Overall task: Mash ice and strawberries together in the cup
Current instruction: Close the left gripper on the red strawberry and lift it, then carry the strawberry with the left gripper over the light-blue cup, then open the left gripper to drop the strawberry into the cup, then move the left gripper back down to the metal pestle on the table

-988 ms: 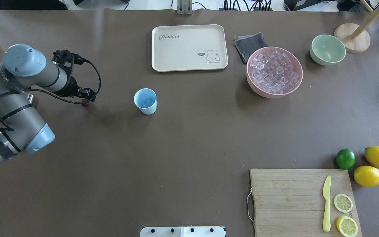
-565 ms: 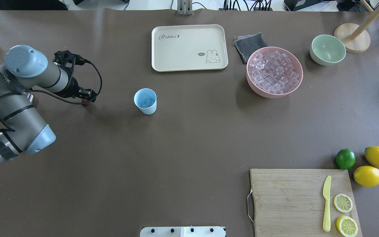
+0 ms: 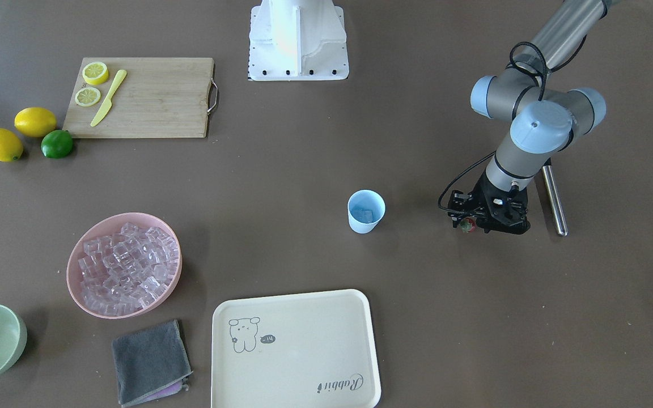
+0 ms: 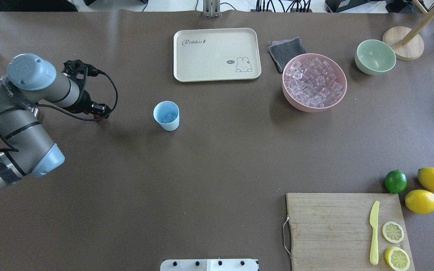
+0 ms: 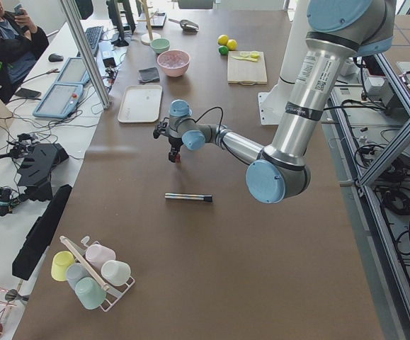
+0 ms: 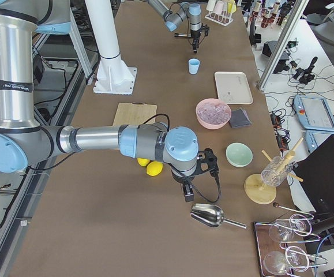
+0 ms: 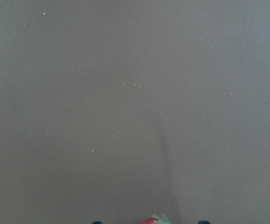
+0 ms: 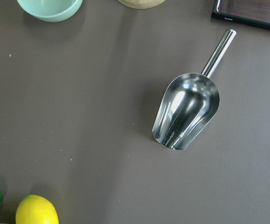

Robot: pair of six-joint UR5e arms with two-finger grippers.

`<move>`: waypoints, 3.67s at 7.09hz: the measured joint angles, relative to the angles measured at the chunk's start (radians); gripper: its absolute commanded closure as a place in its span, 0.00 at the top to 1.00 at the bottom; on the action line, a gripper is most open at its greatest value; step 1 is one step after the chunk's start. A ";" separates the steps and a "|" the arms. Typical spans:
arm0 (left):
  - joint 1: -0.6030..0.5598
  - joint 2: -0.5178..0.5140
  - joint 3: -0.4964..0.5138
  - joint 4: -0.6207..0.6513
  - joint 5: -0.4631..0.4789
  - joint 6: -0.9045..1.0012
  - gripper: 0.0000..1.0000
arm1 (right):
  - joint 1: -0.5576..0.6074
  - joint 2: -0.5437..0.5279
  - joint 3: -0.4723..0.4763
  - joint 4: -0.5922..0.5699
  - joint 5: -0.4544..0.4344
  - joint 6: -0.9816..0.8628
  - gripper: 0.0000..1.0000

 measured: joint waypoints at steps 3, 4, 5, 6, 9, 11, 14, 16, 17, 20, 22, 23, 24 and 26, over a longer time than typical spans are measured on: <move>0.003 -0.003 0.006 0.001 0.000 0.005 0.31 | 0.000 0.001 0.000 -0.001 0.000 0.000 0.99; -0.007 -0.017 0.003 0.014 -0.004 0.006 0.31 | 0.000 0.001 0.000 -0.002 0.001 0.000 0.99; -0.029 -0.057 0.000 0.056 -0.013 0.008 0.31 | 0.000 0.000 0.000 -0.002 0.002 0.000 0.99; -0.052 -0.119 -0.005 0.130 -0.025 0.008 0.31 | 0.000 0.000 0.001 -0.002 0.003 0.000 0.99; -0.083 -0.278 -0.032 0.231 -0.074 -0.091 0.31 | 0.000 -0.007 0.007 -0.001 0.003 0.002 0.99; -0.035 -0.314 -0.073 0.228 -0.088 -0.205 0.31 | 0.000 -0.004 0.006 0.000 0.003 0.003 0.99; 0.067 -0.300 -0.069 0.154 -0.028 -0.283 0.63 | 0.000 0.000 0.002 -0.002 0.002 0.003 0.99; 0.094 -0.284 -0.055 0.105 -0.005 -0.316 0.97 | 0.000 -0.001 0.000 -0.002 0.002 0.003 0.99; 0.095 -0.278 -0.055 0.101 -0.003 -0.322 0.97 | 0.000 -0.004 0.000 -0.001 0.002 0.003 0.99; 0.002 -0.153 -0.104 0.104 -0.069 -0.306 0.97 | 0.000 -0.010 0.001 -0.001 -0.002 0.003 0.99; -0.121 0.004 -0.136 0.097 -0.149 -0.139 0.97 | 0.000 -0.006 -0.014 -0.004 -0.012 0.009 0.99; -0.176 0.085 -0.143 0.094 -0.169 -0.027 0.97 | 0.000 -0.001 -0.023 -0.011 -0.013 0.027 0.99; -0.220 0.150 -0.143 0.091 -0.177 0.060 0.97 | -0.002 0.005 -0.028 -0.021 -0.013 0.073 0.99; -0.281 0.237 -0.118 0.053 -0.183 0.158 0.97 | -0.009 0.023 -0.041 -0.028 -0.014 0.143 0.99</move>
